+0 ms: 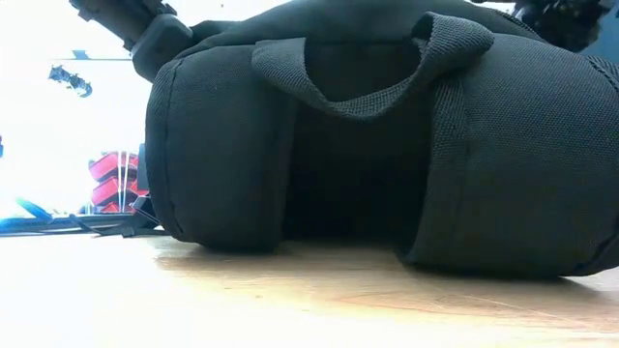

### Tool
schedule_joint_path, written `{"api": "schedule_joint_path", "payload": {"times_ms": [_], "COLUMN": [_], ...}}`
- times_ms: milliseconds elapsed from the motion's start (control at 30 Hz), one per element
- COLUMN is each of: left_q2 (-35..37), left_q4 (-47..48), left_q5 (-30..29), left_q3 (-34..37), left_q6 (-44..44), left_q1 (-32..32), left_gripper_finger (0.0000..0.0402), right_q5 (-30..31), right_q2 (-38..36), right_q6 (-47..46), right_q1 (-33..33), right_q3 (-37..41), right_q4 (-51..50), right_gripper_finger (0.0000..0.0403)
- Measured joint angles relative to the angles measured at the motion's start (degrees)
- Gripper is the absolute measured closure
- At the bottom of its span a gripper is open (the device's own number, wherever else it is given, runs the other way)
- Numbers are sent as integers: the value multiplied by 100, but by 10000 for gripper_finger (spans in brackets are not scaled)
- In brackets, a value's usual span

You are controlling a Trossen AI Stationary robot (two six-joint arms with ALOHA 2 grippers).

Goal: Unpack backpack
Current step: Close the black backpack

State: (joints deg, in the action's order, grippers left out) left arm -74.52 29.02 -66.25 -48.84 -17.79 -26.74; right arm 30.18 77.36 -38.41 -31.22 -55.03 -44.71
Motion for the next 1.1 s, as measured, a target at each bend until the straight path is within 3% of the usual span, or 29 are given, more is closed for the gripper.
{"api": "schedule_joint_path", "payload": {"times_ms": [333, 633, 800, 1100], "left_q2": [-4, -4, -4, -4], "left_q4": [-1369, -2239, -2191, -2243], "left_q5": [-238, -437, -278, -246], "left_q3": [-28, -446, -760, -1322], "left_q6": [1667, 3159, 3713, 3867], "left_q1": [17, 121, -1, -402], "left_gripper_finger": [401, 392, 331, 214], "right_q5": [-728, -733, -722, -591], "right_q2": [31, 31, 31, 31], "right_q6": [745, 1749, 2043, 2068], "right_q1": [615, 1116, 1341, 1516], "right_q3": [1089, 1208, 1210, 1210], "right_q4": [2208, 3744, 4290, 4660], "right_gripper_finger": [378, 392, 387, 377]}}
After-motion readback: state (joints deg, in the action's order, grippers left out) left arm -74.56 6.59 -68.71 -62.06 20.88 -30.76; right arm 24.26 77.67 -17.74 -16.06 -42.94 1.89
